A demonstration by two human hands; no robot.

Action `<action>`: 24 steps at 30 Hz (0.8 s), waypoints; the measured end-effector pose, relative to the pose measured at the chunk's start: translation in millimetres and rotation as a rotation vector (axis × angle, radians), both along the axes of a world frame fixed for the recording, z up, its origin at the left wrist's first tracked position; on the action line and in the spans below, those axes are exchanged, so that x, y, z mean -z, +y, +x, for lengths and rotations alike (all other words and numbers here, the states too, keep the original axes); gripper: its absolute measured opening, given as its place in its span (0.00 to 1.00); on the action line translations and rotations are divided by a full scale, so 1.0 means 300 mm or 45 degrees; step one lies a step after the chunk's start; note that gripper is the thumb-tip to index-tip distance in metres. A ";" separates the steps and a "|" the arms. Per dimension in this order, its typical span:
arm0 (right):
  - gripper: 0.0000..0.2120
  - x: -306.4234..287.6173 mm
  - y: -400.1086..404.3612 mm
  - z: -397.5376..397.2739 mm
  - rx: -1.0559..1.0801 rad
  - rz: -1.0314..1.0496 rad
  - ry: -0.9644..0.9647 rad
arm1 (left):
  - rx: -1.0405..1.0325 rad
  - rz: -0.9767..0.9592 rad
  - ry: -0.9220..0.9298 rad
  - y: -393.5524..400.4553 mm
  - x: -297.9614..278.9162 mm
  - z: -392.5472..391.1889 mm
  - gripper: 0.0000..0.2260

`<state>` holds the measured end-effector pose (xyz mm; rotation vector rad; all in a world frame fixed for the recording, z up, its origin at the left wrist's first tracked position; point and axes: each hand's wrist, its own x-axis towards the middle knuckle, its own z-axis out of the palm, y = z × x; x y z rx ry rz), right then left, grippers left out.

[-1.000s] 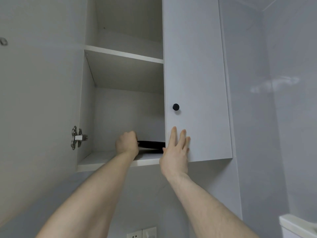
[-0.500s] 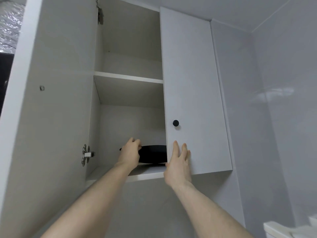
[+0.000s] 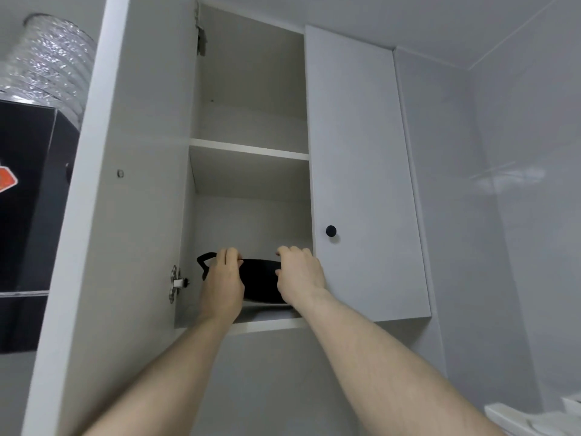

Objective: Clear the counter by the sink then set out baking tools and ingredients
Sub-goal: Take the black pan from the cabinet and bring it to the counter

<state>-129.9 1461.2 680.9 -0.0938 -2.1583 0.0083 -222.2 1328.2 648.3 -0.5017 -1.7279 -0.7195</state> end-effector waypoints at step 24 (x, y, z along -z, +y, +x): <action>0.09 -0.149 -0.049 0.260 -0.478 -0.768 0.555 | 0.316 -0.126 0.257 0.030 0.009 0.570 0.34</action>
